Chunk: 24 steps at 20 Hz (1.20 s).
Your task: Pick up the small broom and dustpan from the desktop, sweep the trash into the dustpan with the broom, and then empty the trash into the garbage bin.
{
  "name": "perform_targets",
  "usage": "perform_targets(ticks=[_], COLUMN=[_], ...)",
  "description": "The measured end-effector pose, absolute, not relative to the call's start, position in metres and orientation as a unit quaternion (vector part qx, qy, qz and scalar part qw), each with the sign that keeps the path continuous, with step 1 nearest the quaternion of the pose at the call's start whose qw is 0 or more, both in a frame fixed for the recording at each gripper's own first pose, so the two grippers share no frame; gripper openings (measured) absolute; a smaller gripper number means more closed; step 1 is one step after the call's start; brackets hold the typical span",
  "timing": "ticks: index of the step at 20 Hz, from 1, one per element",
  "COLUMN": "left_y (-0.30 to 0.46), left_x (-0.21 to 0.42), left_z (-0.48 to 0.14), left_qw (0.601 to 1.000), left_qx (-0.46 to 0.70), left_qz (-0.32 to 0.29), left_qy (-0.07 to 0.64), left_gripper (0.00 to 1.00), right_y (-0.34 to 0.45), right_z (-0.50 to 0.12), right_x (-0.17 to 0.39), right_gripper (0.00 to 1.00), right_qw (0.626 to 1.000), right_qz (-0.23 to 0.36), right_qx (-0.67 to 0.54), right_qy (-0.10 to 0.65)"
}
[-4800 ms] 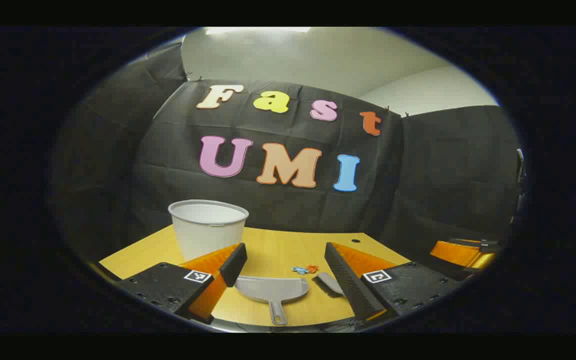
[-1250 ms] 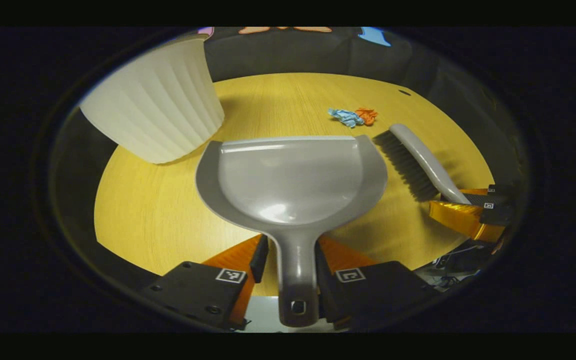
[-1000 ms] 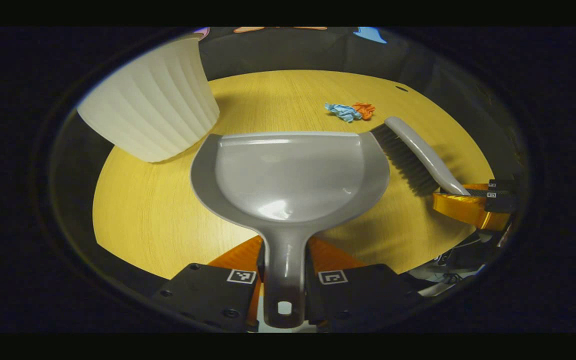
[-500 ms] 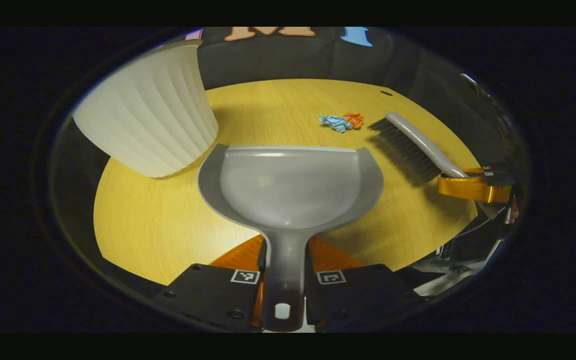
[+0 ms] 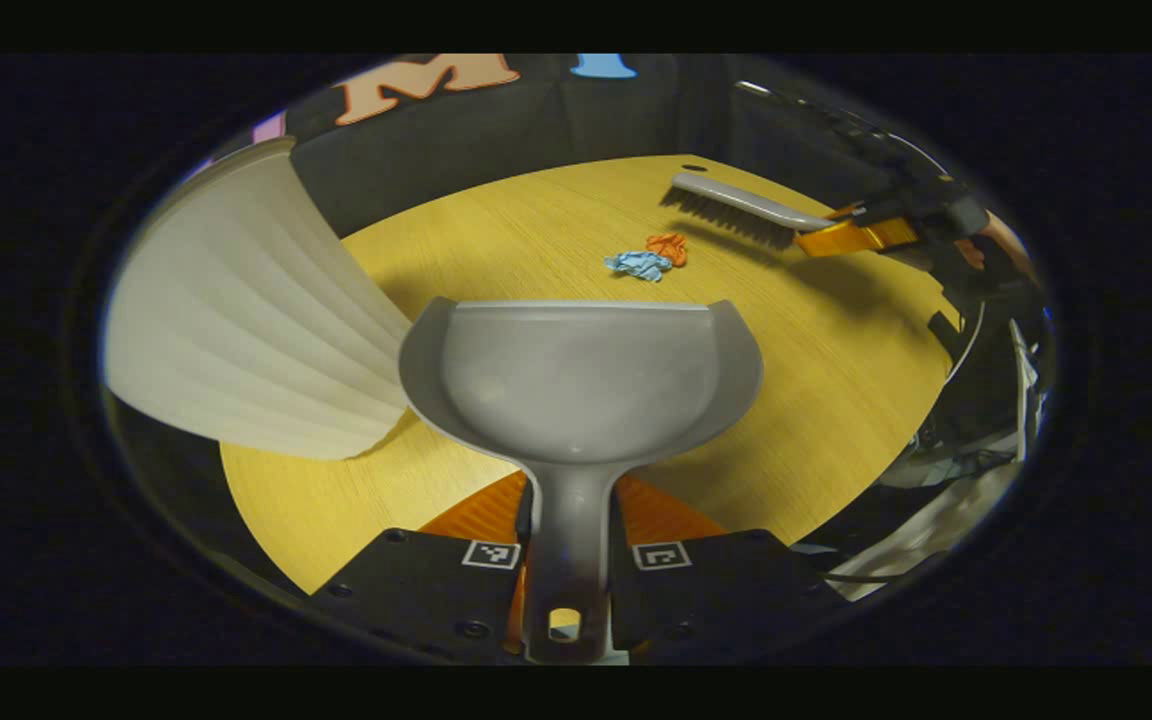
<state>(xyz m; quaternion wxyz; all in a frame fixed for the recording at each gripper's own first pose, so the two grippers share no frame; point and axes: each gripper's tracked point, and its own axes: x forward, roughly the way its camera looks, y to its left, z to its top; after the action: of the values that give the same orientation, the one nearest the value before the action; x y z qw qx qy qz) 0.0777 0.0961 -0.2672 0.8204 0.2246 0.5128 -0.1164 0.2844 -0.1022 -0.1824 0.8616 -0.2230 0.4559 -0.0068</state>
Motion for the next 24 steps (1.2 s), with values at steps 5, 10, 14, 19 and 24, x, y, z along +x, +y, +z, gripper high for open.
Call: perform_targets(ticks=[5, 10, 14, 19, 24], left_y=[0.092, 0.095, 0.09, 0.083, 0.078], left_x=[0.078, 0.076, 0.08, 0.089, 0.104], left_z=[-0.269, -0.272, -0.27, -0.261, -0.248], left_qw=[0.817, 0.816, 0.836, 0.863, 0.877], left_qx=[0.205, 0.21, 0.182, 0.147, 0.146], left_qz=[-0.131, -0.128, -0.119, -0.088, -0.117], left_qy=[0.524, 0.523, 0.504, 0.475, 0.443], left_gripper=[0.27, 0.27, 0.27, 0.27, 0.27], right_y=[-0.075, -0.046, -0.039, -0.067, -0.111], right_z=[-0.201, -0.206, -0.188, -0.139, -0.127], right_x=[0.289, 0.296, 0.3, 0.289, 0.268], right_gripper=[0.18, 0.19, 0.19, 0.19, 0.18], right_qw=[0.826, 0.784, 0.811, 0.889, 0.936], right_qz=[0.056, 0.18, 0.184, 0.153, 0.084], right_qx=[-0.297, -0.344, -0.297, -0.174, -0.093], right_qy=[0.476, 0.484, 0.469, 0.395, 0.33])
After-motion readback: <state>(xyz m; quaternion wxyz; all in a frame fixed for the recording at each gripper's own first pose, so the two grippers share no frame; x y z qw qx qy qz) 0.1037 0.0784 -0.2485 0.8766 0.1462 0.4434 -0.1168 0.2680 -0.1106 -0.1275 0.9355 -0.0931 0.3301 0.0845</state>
